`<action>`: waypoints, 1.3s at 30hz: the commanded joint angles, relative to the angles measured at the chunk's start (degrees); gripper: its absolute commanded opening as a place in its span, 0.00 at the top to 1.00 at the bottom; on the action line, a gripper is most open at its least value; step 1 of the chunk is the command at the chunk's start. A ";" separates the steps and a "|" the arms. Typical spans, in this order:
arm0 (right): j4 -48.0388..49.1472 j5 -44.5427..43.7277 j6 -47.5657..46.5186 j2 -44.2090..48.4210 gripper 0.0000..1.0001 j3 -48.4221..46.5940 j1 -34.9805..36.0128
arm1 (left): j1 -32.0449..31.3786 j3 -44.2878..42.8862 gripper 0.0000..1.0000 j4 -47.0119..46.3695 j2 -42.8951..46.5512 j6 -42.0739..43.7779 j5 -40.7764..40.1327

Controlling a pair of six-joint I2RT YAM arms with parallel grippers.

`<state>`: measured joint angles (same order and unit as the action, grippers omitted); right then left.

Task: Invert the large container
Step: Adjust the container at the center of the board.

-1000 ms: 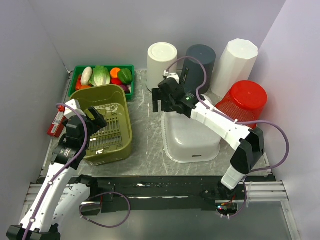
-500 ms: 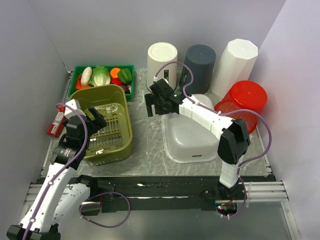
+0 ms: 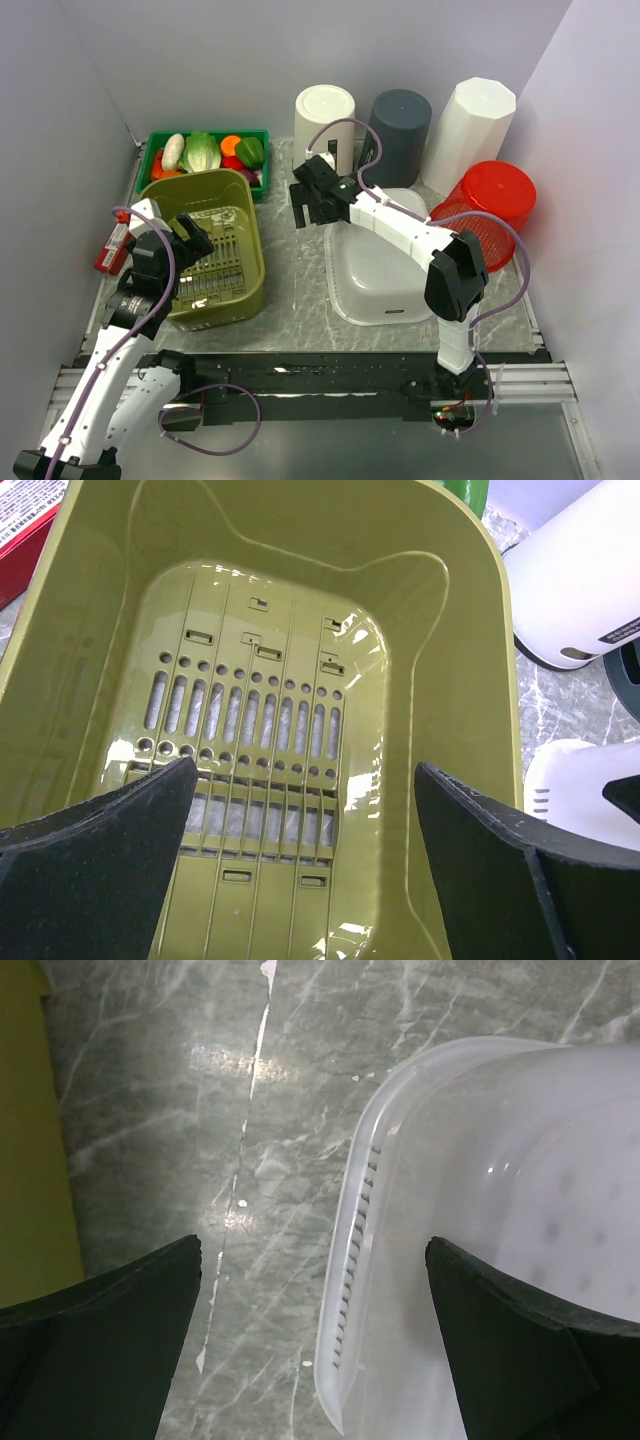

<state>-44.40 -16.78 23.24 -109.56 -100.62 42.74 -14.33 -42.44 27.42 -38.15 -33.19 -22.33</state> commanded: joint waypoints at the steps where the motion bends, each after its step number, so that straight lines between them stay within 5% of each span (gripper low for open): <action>1: 0.89 -0.90 -1.62 2.76 0.00 -0.20 -0.64 | -0.09 -0.72 0.04 -1.23 0.18 0.41 -0.26; 16: 14.32 24.14 4.43 16.12 0.05 10.34 -0.12 | -0.09 -1.16 0.04 -0.26 0.09 0.06 -3.16; 21: 20.93 33.37 9.18 18.15 0.11 15.71 3.13 | 0.09 -1.69 0.04 1.49 0.44 -0.29 -10.62; 28: 18.22 32.07 11.03 14.38 0.12 11.77 10.51 | 0.62 -2.04 0.04 3.43 0.45 -1.26 -15.46; 39: 12.86 30.23 11.04 9.64 0.19 10.18 12.37 | 0.62 -2.56 0.04 7.38 2.64 -5.30 -22.49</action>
<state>-28.73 15.55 34.89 -97.51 -87.07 54.87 -14.00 -42.54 33.82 -37.34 -36.58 -40.23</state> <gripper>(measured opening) 0.822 0.966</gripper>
